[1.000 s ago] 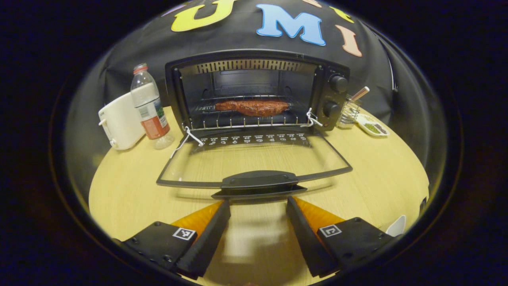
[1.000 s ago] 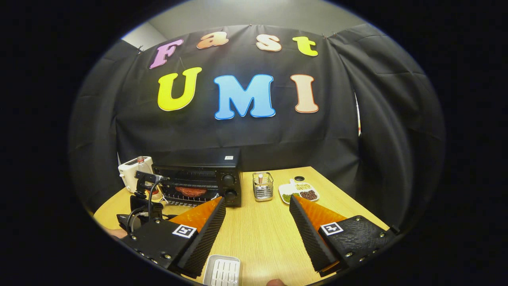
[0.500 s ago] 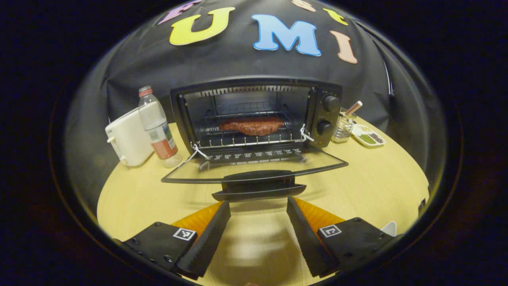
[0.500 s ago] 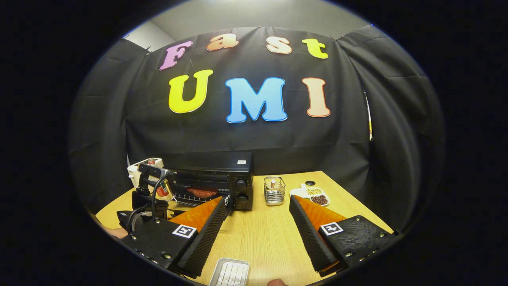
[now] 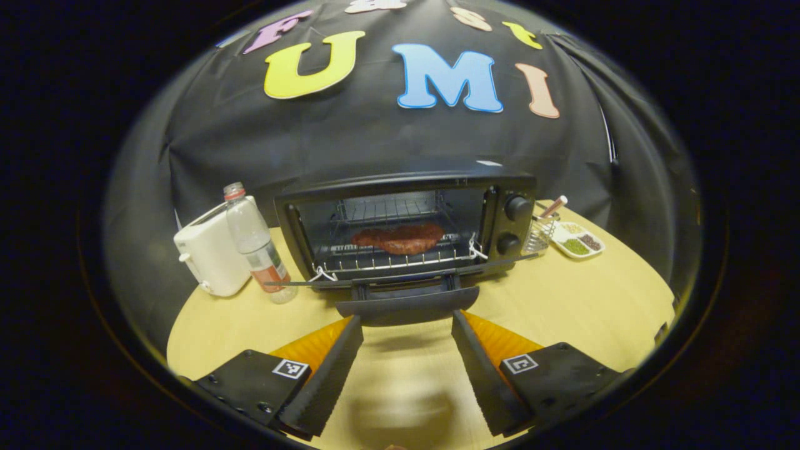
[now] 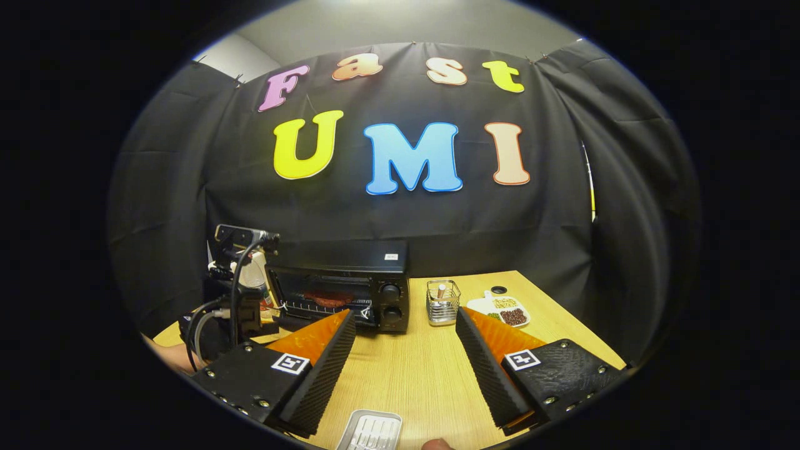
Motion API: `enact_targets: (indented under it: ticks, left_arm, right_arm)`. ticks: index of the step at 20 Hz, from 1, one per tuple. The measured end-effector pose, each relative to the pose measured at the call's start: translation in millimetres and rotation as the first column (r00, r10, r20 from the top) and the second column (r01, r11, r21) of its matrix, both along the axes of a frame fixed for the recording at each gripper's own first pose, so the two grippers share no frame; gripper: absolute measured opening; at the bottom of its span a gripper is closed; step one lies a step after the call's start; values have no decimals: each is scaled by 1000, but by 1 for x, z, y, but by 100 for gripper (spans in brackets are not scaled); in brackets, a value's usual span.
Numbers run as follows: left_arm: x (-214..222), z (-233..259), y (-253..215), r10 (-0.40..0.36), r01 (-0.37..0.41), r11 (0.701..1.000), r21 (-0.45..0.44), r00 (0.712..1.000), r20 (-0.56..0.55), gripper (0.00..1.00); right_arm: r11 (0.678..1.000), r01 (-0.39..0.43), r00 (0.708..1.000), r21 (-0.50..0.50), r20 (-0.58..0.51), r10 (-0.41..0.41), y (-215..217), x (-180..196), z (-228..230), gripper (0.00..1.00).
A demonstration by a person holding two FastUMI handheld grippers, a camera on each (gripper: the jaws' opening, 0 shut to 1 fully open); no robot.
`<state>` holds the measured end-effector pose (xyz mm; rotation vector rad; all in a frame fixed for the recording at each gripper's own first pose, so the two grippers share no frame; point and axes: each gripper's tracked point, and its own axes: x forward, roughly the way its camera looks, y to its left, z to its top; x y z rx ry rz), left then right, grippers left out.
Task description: Open the electric oven with the left hand, put the food in, and close the electric oven.
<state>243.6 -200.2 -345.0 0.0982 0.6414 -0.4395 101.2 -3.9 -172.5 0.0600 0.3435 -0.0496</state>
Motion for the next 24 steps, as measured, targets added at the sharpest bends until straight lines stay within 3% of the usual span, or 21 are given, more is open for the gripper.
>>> enact_targets:
  ticks: [6,13,18,21,24]
  left_arm:
    - [35,22,-11,-11,11,1000,-3,997,76,100]
    - [64,49,-18,1,6,999,-44,988,152,97]
    - [45,103,-12,39,-12,994,-109,968,248,97]
    - [17,142,-2,85,-44,988,-146,955,285,100]
    - [-16,180,13,139,-86,981,-175,937,319,97]
  right_arm:
    - [999,32,999,-1,-3,-32,-9,0,-3,98]
    - [998,64,998,-3,-2,-64,-17,-4,-2,98]
    - [999,35,999,-12,40,-35,-19,-11,13,98]
    - [1000,-7,998,-11,68,8,-22,-20,26,98]
    - [999,-43,994,-24,97,45,-31,-34,40,98]
